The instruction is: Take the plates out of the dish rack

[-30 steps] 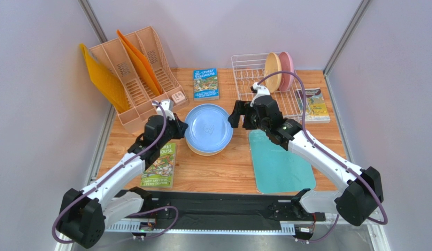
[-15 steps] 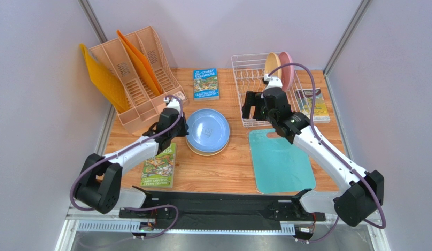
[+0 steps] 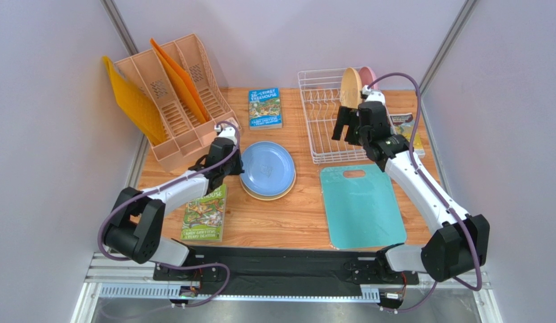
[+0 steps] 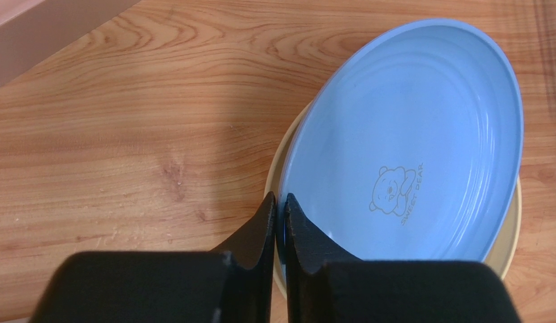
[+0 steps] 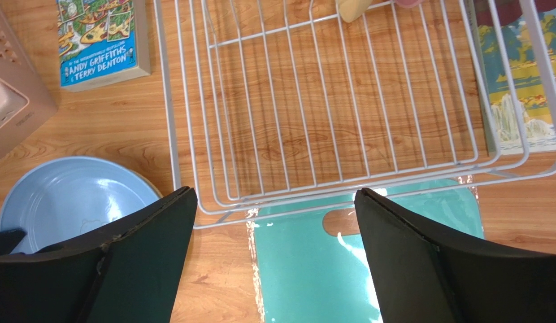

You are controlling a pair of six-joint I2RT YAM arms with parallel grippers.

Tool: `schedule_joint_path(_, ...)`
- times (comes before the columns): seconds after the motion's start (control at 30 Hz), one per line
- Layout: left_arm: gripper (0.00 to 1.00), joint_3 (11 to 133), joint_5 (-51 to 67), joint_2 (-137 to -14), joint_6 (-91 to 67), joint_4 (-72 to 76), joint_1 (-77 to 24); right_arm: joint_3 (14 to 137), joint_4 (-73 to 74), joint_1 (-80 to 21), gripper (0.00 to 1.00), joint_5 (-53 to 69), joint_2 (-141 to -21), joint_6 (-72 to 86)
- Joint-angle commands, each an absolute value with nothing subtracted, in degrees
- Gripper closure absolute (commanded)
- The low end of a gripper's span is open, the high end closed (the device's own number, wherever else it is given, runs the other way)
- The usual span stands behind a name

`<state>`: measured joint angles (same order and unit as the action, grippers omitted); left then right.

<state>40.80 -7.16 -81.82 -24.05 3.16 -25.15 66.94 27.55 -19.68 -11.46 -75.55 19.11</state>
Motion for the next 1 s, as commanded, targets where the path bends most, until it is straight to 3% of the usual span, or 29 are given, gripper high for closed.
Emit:
schedule_joint_path(0.0, 0.84, 43.2, -7.4, -82.5, -23.6, 5.2, -25.3, 72.1, 26.8, -17.3, 0.05, -11.4, -77.9, 16.9)
schedule_joint_path(0.2, 0.6, 43.1, -6.6, -82.3, -23.2, 4.2, -25.3, 77.1, 27.2, -14.6, 0.05, -13.1, -83.5, 14.8)
schedule_joint_path(0.23, 0.51, 43.1, -6.6, -82.1, -23.2, 4.0, -25.3, 78.8, 27.1, -14.2, 0.05, -14.1, -84.4, 14.4)
schedule_joint_path(0.43, 0.24, 43.0, -6.9, -77.5, -21.0, 1.0, -25.3, 87.1, 25.7, -11.8, 0.05, -20.6, -94.4, 10.7)
schedule_joint_path(0.57, 0.16, 43.9, -5.4, -71.4, -18.5, -2.4, -25.4, 98.0, 25.2, -11.3, 0.07, -22.8, -102.9, 8.1)
schedule_joint_path(0.6, 0.14, 44.1, -5.0, -70.3, -18.2, -2.7, -25.4, 100.3, 25.4, -11.1, 0.1, -22.9, -106.7, 7.4)
schedule_joint_path(0.63, 0.03, 44.6, -4.1, -69.3, -17.4, -3.1, -25.4, 102.5, 25.8, -11.2, 0.12, -23.3, -108.6, 6.2)
schedule_joint_path(0.67, 0.02, 44.8, -3.6, -67.3, -17.1, -4.1, -25.4, 104.9, 26.3, -11.2, 0.15, -23.6, -110.5, 5.6)
schedule_joint_path(0.9, 0.01, 46.3, 2.1, -60.6, -16.3, -6.2, -25.4, 119.8, 27.2, -11.1, 0.38, -28.5, -124.3, 0.3)
schedule_joint_path(0.97, 0.01, 46.3, 2.5, -59.0, -16.0, -6.4, -25.4, 120.5, 26.3, -11.2, 0.54, -31.8, -125.5, -3.7)
